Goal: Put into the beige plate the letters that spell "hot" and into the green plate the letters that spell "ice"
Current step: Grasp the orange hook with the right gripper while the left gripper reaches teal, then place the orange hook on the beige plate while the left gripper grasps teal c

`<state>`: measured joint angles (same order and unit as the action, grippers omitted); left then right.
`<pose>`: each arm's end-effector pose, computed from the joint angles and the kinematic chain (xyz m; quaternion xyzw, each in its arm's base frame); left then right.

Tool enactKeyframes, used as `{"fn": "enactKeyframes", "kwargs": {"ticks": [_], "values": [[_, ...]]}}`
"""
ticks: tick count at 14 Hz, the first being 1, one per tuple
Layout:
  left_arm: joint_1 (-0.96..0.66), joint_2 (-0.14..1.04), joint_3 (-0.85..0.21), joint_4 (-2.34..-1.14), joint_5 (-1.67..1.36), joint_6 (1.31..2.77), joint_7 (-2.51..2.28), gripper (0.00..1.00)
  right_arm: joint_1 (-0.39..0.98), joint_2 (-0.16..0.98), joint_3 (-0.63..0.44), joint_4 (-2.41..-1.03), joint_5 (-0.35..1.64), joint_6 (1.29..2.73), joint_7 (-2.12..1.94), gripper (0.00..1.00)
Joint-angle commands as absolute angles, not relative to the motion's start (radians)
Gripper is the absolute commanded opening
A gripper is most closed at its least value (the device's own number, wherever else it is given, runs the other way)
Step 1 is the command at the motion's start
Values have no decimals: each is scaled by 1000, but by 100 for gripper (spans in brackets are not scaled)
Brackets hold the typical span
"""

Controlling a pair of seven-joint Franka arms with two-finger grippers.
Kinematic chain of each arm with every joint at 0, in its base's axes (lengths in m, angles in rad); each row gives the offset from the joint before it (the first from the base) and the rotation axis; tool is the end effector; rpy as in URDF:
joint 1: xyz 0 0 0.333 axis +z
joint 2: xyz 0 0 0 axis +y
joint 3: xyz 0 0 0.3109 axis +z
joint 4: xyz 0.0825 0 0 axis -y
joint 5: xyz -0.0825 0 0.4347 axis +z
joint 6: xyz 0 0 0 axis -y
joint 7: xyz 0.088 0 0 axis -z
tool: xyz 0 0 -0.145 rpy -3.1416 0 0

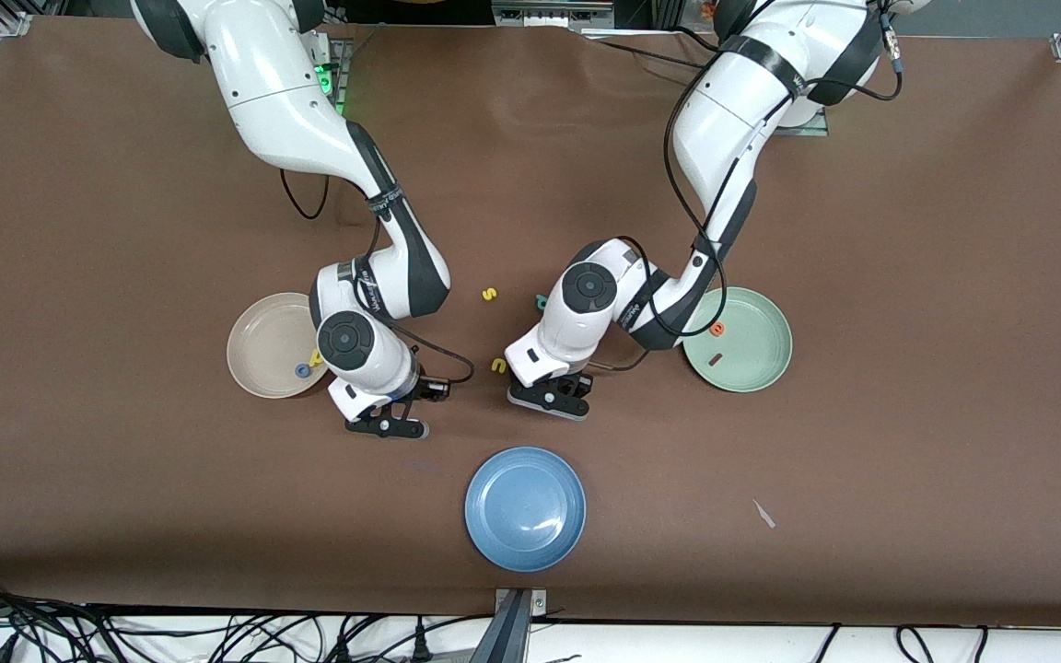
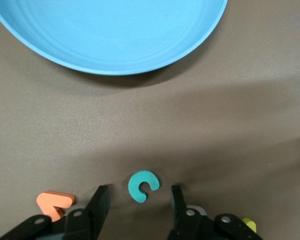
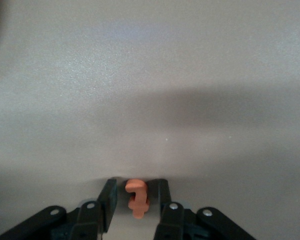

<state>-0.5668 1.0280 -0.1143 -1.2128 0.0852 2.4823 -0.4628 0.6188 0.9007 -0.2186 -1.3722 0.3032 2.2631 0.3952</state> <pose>0.6535 -0.4985 0.1013 0.9866 -0.1050 0.0957 0.0796 0.6933 0.3379 0.1092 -0.9981 0.0527 0.0051 0.0325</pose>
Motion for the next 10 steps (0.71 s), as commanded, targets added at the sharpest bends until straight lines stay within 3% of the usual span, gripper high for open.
{"fn": "enactKeyframes", "kwargs": {"ticks": [1,7,10], "values": [[-592,1058,-94,-1181,112,2522,-460,55,612,922,-213,-1338,325,2247,394,31],[-597,1063,-86,-1183,112,2526,-460,39,612,922,-213,-1338,325,2247,394,15],[-597,1068,-87,-1186,153,2526,-460,35,612,919,-215,-1330,321,2208,394,9]]}}
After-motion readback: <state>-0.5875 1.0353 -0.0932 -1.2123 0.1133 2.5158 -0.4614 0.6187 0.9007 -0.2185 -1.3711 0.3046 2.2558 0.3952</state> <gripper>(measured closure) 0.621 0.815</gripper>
